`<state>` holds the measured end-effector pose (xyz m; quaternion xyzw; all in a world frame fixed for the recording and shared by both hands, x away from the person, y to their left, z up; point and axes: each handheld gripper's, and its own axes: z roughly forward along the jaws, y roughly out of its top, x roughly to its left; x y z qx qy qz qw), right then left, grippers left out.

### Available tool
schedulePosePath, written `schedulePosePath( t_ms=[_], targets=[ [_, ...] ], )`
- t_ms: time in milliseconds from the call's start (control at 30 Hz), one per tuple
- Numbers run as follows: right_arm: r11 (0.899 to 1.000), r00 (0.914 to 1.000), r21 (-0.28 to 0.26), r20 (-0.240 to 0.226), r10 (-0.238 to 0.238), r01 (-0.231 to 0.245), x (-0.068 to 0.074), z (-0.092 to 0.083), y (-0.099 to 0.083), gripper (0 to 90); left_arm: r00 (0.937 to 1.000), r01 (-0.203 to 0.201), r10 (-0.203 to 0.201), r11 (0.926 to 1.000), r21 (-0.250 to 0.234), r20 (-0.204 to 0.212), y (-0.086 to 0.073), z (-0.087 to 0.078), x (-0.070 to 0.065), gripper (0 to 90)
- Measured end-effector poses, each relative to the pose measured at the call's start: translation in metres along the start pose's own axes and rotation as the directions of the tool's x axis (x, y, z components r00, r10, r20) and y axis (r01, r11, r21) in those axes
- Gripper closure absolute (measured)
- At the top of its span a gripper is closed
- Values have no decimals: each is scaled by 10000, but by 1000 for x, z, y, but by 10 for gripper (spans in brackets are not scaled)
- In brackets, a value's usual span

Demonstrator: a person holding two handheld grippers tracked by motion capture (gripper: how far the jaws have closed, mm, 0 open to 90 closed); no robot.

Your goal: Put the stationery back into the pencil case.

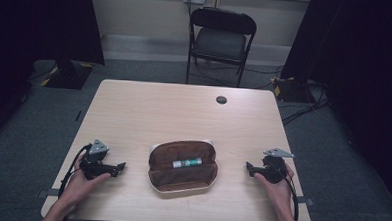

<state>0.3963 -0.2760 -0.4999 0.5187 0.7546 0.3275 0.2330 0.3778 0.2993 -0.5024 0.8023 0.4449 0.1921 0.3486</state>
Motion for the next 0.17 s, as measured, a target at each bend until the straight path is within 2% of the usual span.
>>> schedulePosePath(
  t_ms=[167],
  targets=[
    [9999, 9999, 12, 108, 111, -111, 0, 0, 0, 137, 10000, -33, 33, 10000, 37, 7, 0, 0, 0, 81]
  ],
)
